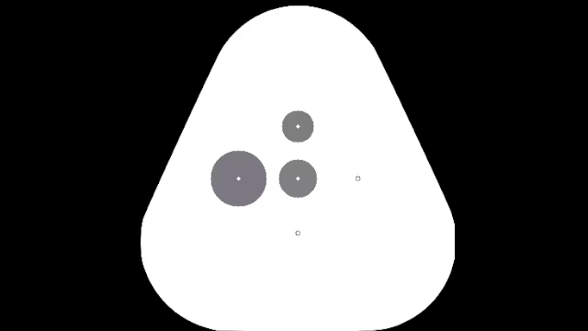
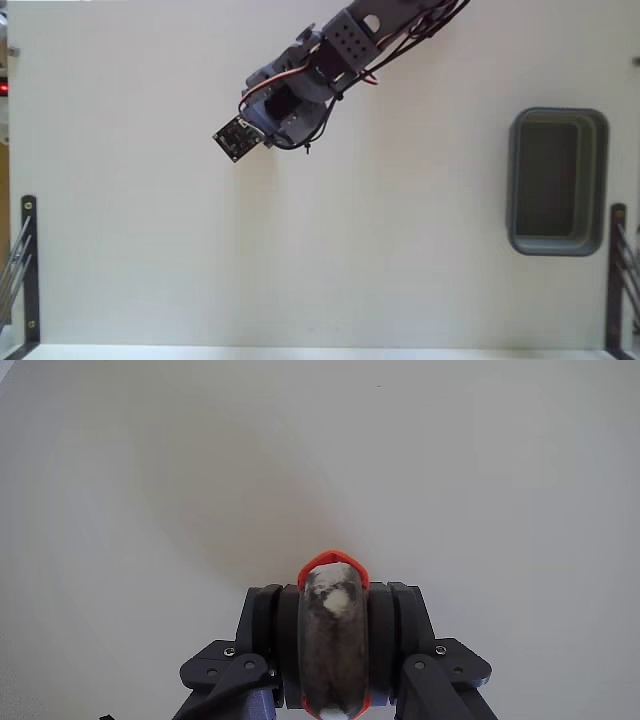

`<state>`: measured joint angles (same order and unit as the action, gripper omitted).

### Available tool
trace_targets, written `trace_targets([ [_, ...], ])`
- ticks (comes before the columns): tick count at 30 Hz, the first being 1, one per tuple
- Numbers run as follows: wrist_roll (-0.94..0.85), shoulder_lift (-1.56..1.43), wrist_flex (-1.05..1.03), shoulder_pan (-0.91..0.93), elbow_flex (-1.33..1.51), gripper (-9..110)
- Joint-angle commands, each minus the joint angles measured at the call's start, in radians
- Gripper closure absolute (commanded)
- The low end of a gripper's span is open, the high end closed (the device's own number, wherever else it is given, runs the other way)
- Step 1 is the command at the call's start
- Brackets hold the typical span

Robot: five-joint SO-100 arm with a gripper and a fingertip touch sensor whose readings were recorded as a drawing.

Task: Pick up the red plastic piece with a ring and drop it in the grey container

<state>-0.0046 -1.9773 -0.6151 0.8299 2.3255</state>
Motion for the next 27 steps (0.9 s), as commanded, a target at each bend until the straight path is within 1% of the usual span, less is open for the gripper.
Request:
trace_targets([
  [1, 0.005, -0.015, 0.005, 0.019, 0.006, 72],
  [14, 0.005, -0.015, 0.005, 0.019, 0.006, 75],
  [27, 0.005, -0.015, 0.005, 0.019, 0.006, 75],
])
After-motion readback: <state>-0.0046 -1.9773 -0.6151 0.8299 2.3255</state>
